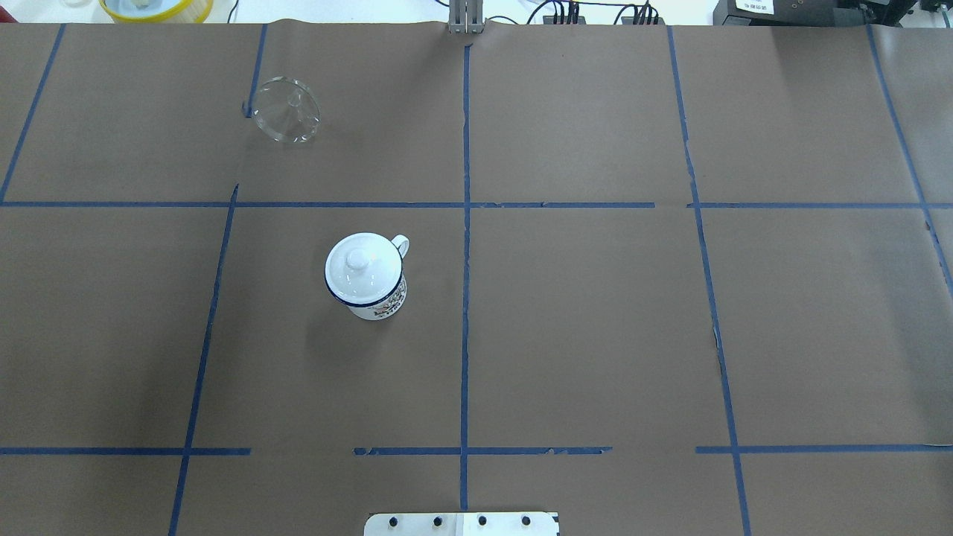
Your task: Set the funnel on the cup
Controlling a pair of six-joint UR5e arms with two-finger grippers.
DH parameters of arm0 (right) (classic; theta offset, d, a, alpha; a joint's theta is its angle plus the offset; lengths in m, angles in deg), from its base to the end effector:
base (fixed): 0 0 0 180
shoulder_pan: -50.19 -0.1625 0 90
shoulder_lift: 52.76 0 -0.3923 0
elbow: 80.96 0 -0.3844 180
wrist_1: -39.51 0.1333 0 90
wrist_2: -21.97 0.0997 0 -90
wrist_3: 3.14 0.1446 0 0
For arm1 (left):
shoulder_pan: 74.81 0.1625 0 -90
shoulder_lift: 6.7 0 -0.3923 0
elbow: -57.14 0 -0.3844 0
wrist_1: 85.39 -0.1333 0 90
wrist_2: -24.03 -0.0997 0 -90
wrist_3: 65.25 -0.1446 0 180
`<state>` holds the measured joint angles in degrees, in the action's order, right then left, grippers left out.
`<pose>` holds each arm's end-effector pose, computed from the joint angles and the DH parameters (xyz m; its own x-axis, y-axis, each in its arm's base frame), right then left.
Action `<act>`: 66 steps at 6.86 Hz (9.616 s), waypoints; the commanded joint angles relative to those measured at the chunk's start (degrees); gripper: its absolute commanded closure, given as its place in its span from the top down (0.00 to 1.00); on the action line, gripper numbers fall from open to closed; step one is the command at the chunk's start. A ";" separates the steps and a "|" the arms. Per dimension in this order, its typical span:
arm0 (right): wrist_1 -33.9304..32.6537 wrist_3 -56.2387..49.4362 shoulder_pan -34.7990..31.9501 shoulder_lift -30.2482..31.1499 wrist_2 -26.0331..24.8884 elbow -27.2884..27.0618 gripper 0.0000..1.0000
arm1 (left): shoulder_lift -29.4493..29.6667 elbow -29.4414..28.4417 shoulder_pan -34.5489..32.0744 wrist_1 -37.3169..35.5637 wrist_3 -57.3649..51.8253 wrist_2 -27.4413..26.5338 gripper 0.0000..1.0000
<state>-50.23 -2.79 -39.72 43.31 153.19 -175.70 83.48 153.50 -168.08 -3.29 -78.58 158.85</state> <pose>0.0373 -0.4405 0.6721 0.7522 0.0172 0.6587 -0.0030 0.9997 -0.0227 -0.0587 -0.4778 0.6159 0.7013 0.1745 -0.6912 -0.1076 0.9844 0.1394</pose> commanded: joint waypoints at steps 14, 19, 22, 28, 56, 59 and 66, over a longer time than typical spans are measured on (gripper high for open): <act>0.00 0.00 0.00 0.00 0.00 0.00 1.00 | 9.83 3.31 12.91 51.78 80.94 -3.04 1.00; 0.00 0.00 0.00 0.00 0.00 0.00 1.00 | 30.12 -7.49 40.43 51.78 128.11 -33.91 1.00; 0.00 0.00 0.00 0.00 0.00 0.00 1.00 | 33.75 2.20 47.82 28.92 110.73 -29.39 1.00; 0.00 0.00 0.00 0.00 0.00 0.00 1.00 | 36.64 5.87 54.51 9.49 87.51 -24.43 1.00; 0.00 0.00 0.00 0.00 0.00 0.00 1.00 | 9.04 17.38 62.33 17.93 75.73 -26.72 0.00; 0.00 0.00 0.00 0.00 0.00 0.00 1.00 | 9.23 16.85 62.69 17.84 75.82 -26.72 0.00; 0.00 0.00 0.00 0.00 0.00 0.00 1.00 | 16.32 20.09 51.22 18.45 89.46 -26.46 1.00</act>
<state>-50.23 -2.79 -39.72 43.30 153.19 -175.70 97.07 173.10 -111.61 14.60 3.80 132.25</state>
